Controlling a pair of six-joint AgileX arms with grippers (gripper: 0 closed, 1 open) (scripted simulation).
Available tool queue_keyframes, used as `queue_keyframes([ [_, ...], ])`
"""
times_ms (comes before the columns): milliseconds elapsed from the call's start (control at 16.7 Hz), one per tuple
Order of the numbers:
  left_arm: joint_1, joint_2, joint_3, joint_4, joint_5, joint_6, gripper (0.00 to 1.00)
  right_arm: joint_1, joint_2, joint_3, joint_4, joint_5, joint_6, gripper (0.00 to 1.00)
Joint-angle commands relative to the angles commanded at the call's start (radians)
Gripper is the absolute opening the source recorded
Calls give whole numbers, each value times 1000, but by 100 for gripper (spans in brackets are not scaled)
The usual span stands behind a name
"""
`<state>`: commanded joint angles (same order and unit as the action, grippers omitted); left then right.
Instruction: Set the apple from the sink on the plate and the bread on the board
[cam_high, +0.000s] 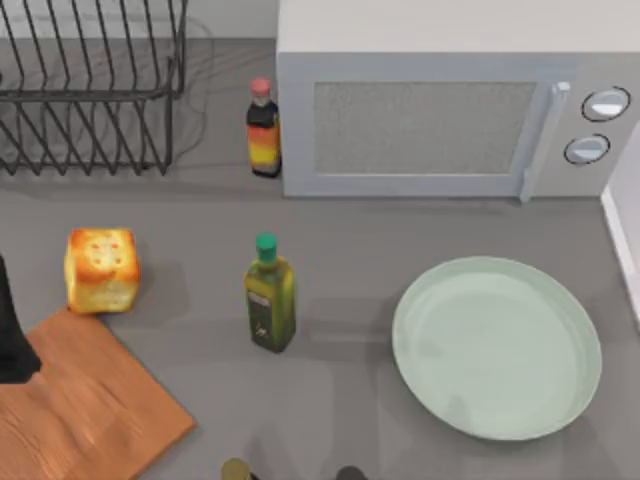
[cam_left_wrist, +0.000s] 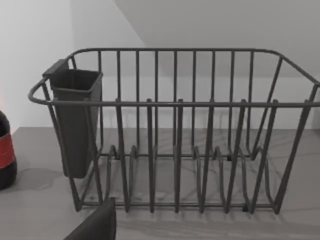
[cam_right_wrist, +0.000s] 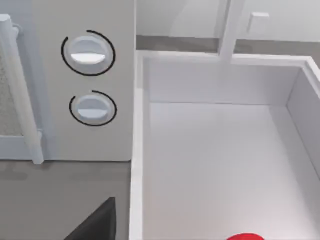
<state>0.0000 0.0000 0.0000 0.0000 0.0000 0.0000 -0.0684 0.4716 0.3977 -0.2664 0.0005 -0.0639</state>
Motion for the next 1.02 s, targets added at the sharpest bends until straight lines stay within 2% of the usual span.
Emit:
queue_keyframes([
  [600,0,0,0,0,0,0,100,-129,1080,756,-503,1,-121,100],
  [1020,0,0,0,0,0,0,100,-191,1551,1114,-742,2,-178,100],
])
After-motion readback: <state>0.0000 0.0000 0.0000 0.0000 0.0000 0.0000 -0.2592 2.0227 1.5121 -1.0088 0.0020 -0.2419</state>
